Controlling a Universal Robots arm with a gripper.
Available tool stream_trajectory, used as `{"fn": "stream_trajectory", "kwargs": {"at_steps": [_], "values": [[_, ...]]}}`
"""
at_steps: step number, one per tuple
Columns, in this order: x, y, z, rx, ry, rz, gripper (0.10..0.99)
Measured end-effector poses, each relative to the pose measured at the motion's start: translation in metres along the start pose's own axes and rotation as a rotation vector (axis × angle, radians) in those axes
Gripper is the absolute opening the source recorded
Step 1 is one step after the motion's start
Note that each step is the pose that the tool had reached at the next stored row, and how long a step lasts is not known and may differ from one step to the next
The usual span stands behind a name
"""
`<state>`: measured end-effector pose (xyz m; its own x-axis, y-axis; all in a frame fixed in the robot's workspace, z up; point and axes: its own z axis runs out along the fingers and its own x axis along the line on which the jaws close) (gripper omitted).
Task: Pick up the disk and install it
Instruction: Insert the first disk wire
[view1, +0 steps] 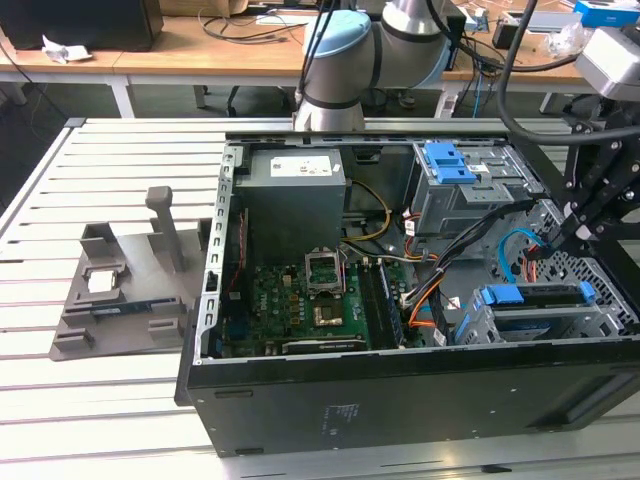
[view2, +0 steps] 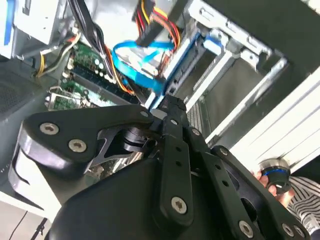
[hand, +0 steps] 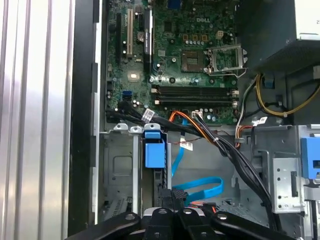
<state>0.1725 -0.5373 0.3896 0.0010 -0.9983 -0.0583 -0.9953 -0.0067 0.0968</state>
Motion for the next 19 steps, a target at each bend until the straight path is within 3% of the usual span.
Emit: {"fn": "stream_trajectory", "kwargs": {"at_steps": [4,5,6,8,15,16,19], "values": [[-0.0243,-0.0256,0.0101,-0.008,0.0054,0.001,0.106],[-0.0336,-0.0278,0.0139,-0.008,0.0100,0.001,0.106],[-0.0367,-0.0280,0.0153,-0.008,0.0119,0.002,0.106],[-0.0401,-0.0285,0.0175,-0.008,0.0135,0.002,0.106],[-0.0404,-0.0287,0.0178,-0.008,0.0136,0.002,0.114],[-0.0403,-0.0287,0.0178,-0.008,0.0136,0.002,0.235],[-0.0404,-0.0287,0.0180,-0.008,0.0141,0.002,0.302]]}}
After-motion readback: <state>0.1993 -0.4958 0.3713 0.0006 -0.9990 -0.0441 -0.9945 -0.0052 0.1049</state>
